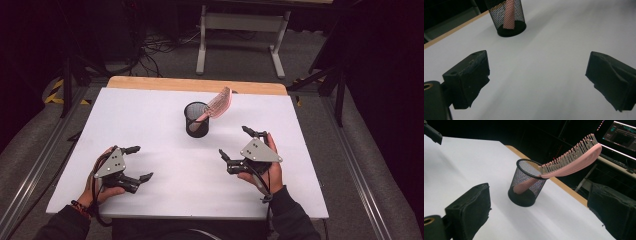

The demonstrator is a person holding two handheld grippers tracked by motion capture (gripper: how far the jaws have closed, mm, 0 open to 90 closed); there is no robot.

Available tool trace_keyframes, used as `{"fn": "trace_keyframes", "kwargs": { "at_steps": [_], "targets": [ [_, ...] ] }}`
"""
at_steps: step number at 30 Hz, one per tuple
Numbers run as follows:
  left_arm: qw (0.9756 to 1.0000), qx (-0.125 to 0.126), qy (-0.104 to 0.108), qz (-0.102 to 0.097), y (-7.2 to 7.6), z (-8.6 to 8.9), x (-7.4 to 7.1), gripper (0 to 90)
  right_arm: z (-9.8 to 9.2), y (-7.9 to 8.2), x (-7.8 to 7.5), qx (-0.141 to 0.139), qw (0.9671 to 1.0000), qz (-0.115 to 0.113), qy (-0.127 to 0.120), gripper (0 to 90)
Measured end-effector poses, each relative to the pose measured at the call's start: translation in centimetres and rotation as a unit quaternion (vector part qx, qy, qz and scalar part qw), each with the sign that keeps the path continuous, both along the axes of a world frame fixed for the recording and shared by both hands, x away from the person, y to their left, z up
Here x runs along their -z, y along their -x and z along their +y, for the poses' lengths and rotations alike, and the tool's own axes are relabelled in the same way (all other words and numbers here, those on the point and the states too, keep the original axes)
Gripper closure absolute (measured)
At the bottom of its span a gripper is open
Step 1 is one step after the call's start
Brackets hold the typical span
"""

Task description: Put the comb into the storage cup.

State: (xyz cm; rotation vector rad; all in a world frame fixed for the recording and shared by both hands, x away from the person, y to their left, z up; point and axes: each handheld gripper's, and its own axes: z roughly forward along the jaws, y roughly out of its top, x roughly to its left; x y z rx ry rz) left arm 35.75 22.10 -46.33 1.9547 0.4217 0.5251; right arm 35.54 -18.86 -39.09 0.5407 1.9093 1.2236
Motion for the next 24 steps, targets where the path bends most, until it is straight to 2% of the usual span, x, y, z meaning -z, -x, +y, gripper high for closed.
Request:
{"fn": "trace_keyframes", "kwargs": {
  "at_steps": [6,24],
  "targets": [
    [1.0000,0.001,-0.001,0.002,0.0,0.0,0.0,5.8,-0.7,0.4,0.3,-0.004,1.0000,0.000,-0.007,5.5],
    [1.0000,0.003,-0.003,0.004,0.0,-0.2,0.1,5.8,-2.5,1.8,1.6,0.008,1.0000,-0.001,-0.005,5.5]
  ]
}}
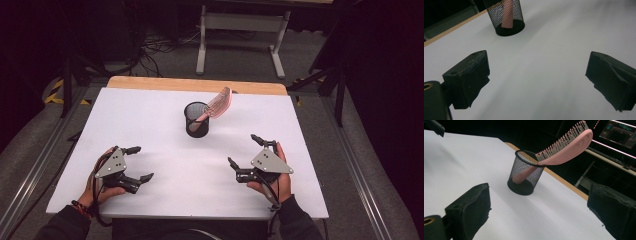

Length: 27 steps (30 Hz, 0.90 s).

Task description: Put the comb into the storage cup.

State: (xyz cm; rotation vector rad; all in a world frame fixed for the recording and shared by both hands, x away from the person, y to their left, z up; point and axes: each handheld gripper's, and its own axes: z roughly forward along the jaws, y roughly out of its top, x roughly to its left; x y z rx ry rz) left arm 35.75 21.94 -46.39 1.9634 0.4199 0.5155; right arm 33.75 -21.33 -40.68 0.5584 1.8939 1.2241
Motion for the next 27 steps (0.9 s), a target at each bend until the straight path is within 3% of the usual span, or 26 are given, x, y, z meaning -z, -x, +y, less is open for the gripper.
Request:
{"fn": "trace_keyframes", "kwargs": {
  "at_steps": [27],
  "targets": [
    [1.0000,0.000,0.002,0.003,0.0,0.0,0.0,5.8,-2.1,0.4,3.0,0.025,0.9994,0.011,0.021,5.7]
  ]
}}
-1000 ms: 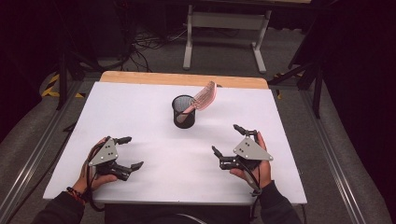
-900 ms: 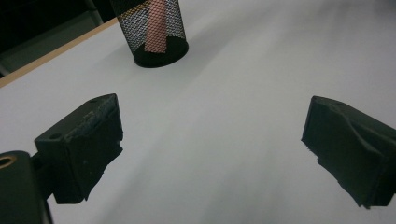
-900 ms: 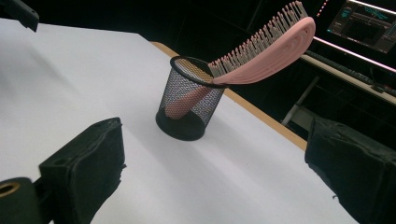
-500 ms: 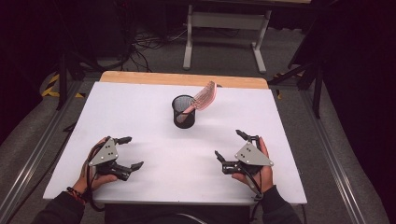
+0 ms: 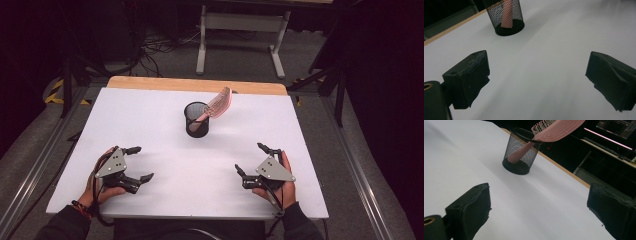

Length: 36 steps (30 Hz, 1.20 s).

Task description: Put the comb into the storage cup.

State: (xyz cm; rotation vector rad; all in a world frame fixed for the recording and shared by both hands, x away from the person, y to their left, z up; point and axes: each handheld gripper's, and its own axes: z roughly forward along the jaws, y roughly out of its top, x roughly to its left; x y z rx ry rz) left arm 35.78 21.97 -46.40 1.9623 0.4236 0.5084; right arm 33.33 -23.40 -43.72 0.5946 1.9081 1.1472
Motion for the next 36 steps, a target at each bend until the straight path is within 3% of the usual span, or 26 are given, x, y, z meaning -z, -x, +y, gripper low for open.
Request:
{"fn": "trace_keyframes", "kwargs": {
  "at_steps": [25,30,36],
  "targets": [
    [0.9999,-0.002,0.010,0.004,-0.3,0.1,0.0,5.6,-4.0,0.4,2.0,0.033,0.9983,0.037,-0.031,4.5],
    [1.0000,0.000,0.008,0.002,-0.4,0.1,-0.1,5.5,-4.5,0.4,2.0,0.024,0.9970,0.047,-0.057,4.4],
    [1.0000,-0.004,0.006,0.001,-0.4,0.0,-0.1,5.3,-4.5,0.4,2.1,0.023,0.9973,0.046,-0.053,4.4]
  ]
}}
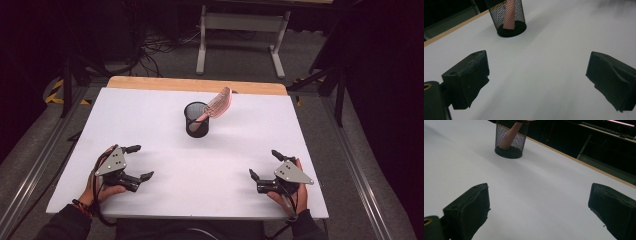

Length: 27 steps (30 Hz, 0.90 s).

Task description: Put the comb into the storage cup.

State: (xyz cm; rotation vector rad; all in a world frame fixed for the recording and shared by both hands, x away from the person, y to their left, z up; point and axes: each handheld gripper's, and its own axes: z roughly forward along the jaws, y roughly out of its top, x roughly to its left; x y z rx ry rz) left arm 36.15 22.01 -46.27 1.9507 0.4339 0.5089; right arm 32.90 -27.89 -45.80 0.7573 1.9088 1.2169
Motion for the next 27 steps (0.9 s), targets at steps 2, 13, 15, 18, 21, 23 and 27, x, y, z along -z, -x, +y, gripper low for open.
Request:
{"fn": "trace_keyframes", "kwargs": {
  "at_steps": [2,13,15,18,21,23,27],
  "targets": [
    [1.0000,-0.001,0.001,0.000,0.0,0.0,0.0,5.3,0.0,0.0,0.0,0.001,1.0000,0.000,-0.002,4.5],
    [1.0000,0.005,0.001,0.000,0.1,-0.2,0.1,5.2,0.6,0.0,-0.1,0.004,0.9999,-0.001,0.009,4.5],
    [1.0000,0.006,-0.004,-0.002,0.1,-0.1,0.1,5.2,0.7,-0.1,0.0,0.005,0.9999,0.001,0.011,4.4],
    [1.0000,0.006,0.000,0.000,0.2,-0.1,0.1,5.2,0.9,0.0,-0.1,0.005,0.9999,-0.002,0.014,4.4],
    [1.0000,0.005,0.000,0.000,0.1,-0.1,0.1,5.2,1.0,-0.1,0.0,0.003,0.9999,-0.001,0.015,4.5],
    [1.0000,0.005,0.000,0.000,0.1,-0.1,0.1,5.2,1.1,-0.1,0.0,0.003,0.9999,-0.001,0.015,4.5],
    [1.0000,0.004,-0.002,0.001,0.1,-0.1,0.1,5.2,1.1,-0.1,-0.1,0.002,0.9999,-0.001,0.014,4.5]
  ]
}}
